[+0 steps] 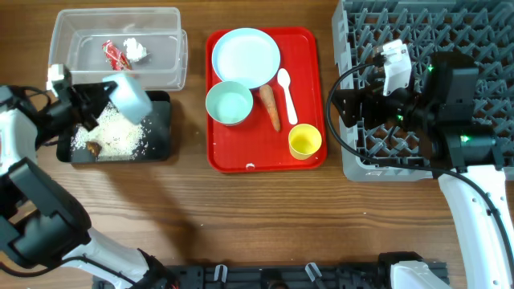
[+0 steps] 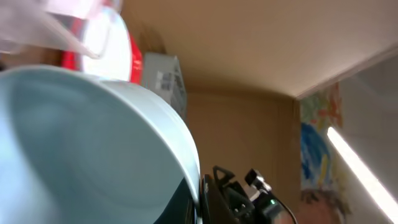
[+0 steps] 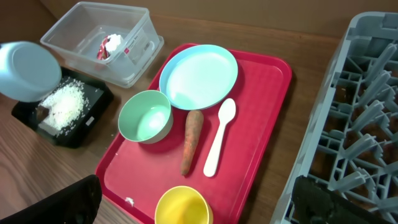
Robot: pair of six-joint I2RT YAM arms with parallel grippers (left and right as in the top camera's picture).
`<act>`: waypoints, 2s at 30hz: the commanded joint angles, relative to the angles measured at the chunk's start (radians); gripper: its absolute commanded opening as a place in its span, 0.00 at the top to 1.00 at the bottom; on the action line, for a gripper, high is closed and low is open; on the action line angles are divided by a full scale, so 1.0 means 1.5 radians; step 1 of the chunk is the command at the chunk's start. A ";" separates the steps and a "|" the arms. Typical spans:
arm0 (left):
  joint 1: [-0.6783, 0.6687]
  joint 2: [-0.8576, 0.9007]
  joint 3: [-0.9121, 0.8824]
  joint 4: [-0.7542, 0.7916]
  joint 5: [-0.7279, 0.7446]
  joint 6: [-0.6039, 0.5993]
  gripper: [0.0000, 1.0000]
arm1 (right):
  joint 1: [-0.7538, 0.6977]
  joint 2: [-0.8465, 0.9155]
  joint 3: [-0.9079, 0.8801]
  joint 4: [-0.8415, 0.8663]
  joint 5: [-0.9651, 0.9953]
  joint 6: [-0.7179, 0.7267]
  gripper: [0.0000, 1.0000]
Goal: Sort waste into correct bins and load items into the dishwasher rack
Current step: 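Carry the blue bowl with left gripper and pour rice onto the black tray, then set the blue bowl back on the red tray with left gripper, then grasp the yellow cup with left gripper and lift it toward the right gripper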
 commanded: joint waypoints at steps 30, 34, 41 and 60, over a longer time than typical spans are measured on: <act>-0.877 -0.086 0.003 0.054 -1.086 -0.104 0.96 | -0.001 0.004 0.012 0.011 0.018 0.005 0.00; -0.919 -0.030 0.003 0.053 -1.093 -0.104 0.96 | -0.001 0.004 0.012 0.005 0.018 0.005 0.00; -0.939 -0.013 0.003 0.053 -1.124 -0.105 0.96 | -0.001 0.004 0.012 0.004 0.018 0.005 0.00; -0.935 -0.015 0.109 0.059 -1.061 -0.105 0.40 | -0.010 -0.018 0.012 0.071 0.017 0.070 0.00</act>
